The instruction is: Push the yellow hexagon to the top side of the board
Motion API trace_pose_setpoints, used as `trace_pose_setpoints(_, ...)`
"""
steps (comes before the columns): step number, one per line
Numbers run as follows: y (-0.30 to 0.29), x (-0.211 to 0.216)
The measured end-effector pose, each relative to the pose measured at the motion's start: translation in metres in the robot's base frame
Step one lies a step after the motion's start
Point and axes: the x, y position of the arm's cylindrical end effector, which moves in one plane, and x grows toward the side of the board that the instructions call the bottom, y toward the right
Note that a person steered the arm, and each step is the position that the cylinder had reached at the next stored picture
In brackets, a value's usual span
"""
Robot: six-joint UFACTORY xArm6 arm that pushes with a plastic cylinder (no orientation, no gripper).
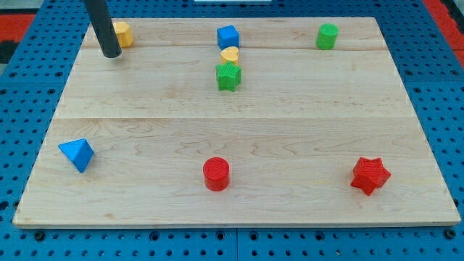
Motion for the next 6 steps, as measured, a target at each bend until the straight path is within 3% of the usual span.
trace_pose_setpoints(6,0.0,-0.067)
